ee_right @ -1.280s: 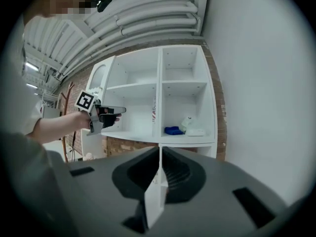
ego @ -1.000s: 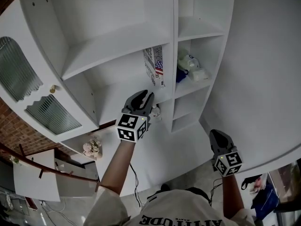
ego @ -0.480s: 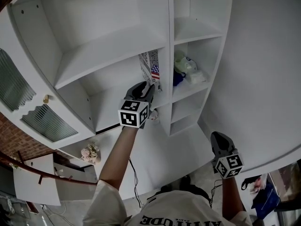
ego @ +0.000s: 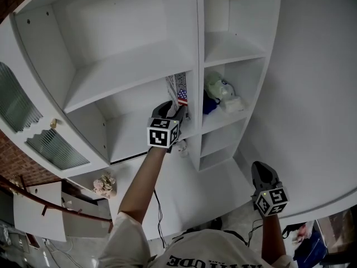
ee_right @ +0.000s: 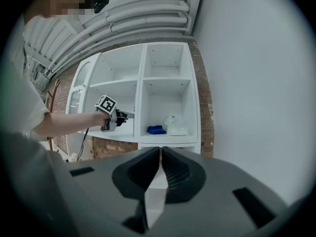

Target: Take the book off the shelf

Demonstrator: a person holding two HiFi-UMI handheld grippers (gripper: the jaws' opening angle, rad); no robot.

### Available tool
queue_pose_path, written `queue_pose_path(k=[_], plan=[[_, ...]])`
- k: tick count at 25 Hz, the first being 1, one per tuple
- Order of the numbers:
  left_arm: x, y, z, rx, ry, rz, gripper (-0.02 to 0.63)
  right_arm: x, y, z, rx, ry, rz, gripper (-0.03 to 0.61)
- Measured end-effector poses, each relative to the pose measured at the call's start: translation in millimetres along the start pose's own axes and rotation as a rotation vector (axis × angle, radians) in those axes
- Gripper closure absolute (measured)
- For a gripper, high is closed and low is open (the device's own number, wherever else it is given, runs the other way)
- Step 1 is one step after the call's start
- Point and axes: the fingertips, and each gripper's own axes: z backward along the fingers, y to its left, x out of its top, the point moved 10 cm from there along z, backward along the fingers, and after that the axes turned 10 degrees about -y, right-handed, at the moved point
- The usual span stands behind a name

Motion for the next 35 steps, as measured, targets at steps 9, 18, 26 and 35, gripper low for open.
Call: queue_pose_path(k=[9,18,26,35], plan=[[-8,-7,-19,0.003,0.03,-0.057,0.439,-3,-25,-7,0.01,0.011,-0.002,0.543],[-8,-4,-18,0.001,0.021,-0.064,0.445,-12,-33,-18,0.046,0.031,-0.015,0.543],[-9,-7,-12,-0.009,0.01,-0.059,0.456,-14,-32,-23,0.065,0.033,-0.02,0.543],[-8,-16,-3,-0.019,-0.002,-0.042,0.456,-14,-27,-22,0.073,0.038,-0.02,0.543]])
